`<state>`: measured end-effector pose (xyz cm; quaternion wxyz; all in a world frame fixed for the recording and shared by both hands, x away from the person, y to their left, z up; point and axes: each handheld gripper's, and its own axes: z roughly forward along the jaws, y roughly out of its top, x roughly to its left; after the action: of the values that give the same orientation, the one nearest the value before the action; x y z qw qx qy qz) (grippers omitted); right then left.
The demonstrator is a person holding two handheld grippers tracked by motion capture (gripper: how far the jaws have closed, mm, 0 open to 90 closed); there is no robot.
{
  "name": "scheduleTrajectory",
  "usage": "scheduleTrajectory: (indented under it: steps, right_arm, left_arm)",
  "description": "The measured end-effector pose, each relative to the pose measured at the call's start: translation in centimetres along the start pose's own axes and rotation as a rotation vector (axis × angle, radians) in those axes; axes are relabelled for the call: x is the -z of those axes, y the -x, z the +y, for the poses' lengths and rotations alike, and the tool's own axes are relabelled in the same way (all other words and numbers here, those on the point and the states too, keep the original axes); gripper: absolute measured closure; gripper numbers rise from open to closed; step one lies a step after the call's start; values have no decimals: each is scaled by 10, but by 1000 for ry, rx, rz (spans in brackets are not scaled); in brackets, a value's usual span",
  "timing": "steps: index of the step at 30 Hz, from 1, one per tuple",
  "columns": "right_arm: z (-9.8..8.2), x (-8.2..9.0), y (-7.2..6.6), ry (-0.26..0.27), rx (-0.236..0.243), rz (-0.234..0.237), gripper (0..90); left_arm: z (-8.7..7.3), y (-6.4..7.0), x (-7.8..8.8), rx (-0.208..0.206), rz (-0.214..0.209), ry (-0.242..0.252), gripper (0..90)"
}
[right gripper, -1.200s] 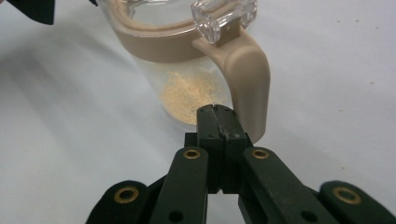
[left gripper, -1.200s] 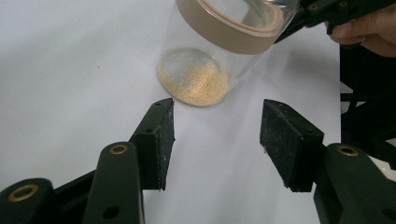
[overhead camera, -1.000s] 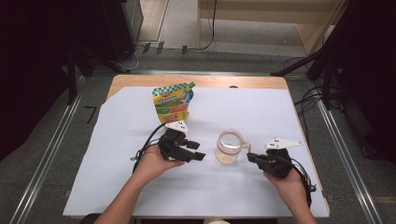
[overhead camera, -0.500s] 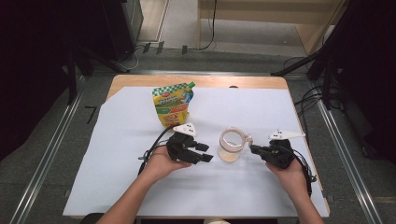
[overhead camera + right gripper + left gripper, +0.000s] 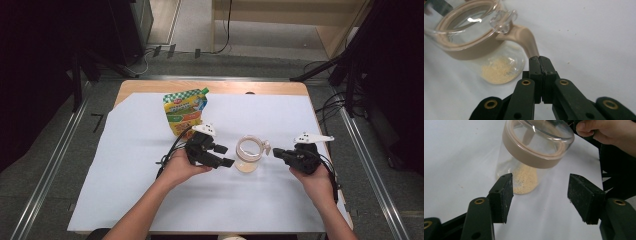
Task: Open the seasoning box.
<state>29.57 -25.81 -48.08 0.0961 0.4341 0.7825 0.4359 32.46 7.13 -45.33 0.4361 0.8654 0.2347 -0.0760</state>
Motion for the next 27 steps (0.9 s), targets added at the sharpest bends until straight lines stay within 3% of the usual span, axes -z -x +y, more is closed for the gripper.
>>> scheduleTrajectory:
  steps: [4,7,12,18,19,23,27]
  right_arm:
    - [0,-6,-1,-11,-17,-11,900]
    - [1,-8,-2,-9,-15,-17,900]
    - [2,-9,0,4,-47,-15,900]
    - [2,-12,-2,1,-49,-3,900]
    - [1,-13,-3,1,-44,-18,900]
    - [0,-14,-3,-2,-54,-19,900]
    - [0,-15,-3,-3,-53,-27,900]
  left_arm:
    - [11,1,-6,-46,2,7,315]
    - [16,2,-10,-109,33,53,297]
    - [24,2,-18,-121,25,37,280]
    - [27,4,-29,-147,39,10,206]
    - [26,4,-31,-150,41,9,198]
    - [24,4,-39,-205,70,-13,161]
    - [25,5,-43,-216,78,11,136]
